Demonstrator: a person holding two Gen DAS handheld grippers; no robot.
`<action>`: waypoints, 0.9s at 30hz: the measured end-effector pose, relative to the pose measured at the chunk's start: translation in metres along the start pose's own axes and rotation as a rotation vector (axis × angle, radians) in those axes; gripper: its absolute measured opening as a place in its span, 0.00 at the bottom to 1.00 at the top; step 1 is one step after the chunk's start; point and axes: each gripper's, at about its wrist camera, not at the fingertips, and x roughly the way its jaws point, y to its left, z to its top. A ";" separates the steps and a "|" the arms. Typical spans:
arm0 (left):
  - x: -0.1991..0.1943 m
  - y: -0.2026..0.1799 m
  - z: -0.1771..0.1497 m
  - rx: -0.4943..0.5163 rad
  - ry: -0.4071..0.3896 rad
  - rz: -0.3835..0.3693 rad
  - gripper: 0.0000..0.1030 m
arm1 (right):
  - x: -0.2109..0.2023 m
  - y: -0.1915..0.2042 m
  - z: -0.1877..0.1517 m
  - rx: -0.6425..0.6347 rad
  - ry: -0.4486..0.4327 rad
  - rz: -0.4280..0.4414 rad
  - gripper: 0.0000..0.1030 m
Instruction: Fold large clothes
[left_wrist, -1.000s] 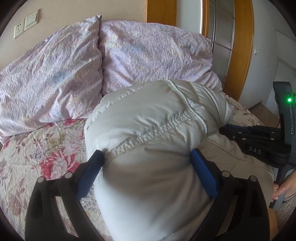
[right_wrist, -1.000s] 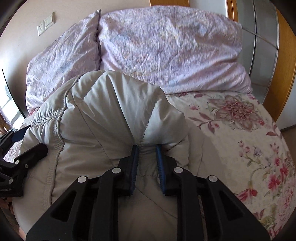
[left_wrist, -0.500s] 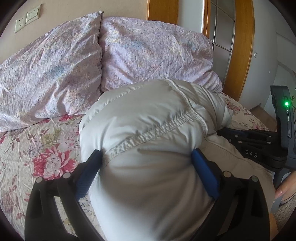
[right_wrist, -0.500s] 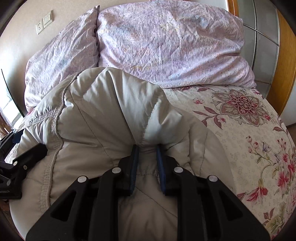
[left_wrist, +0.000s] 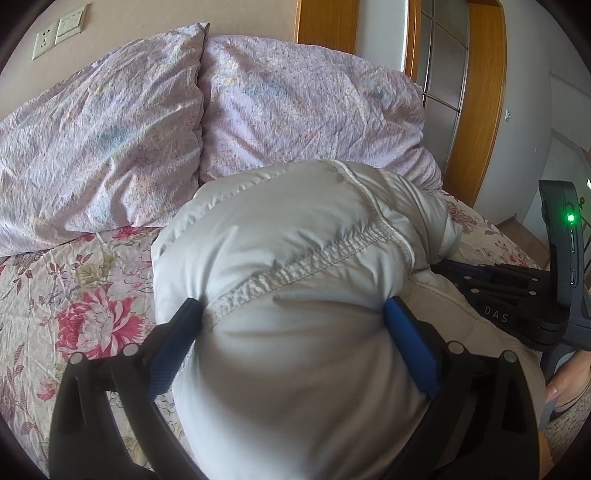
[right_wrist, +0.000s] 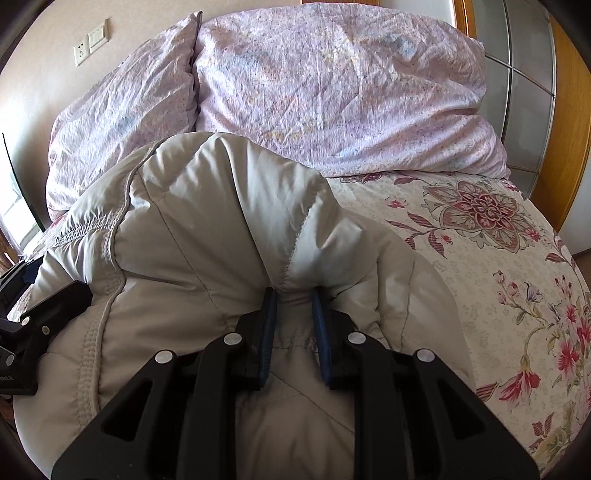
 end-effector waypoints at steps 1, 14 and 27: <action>0.000 0.000 -0.001 -0.001 -0.002 -0.002 0.95 | 0.000 0.000 -0.001 0.001 -0.003 0.000 0.20; 0.002 0.001 -0.004 -0.005 -0.025 -0.007 0.96 | 0.000 0.000 -0.003 0.002 -0.030 -0.008 0.20; -0.008 -0.002 0.002 0.017 -0.007 0.038 0.97 | -0.007 0.008 0.005 -0.037 0.023 -0.075 0.22</action>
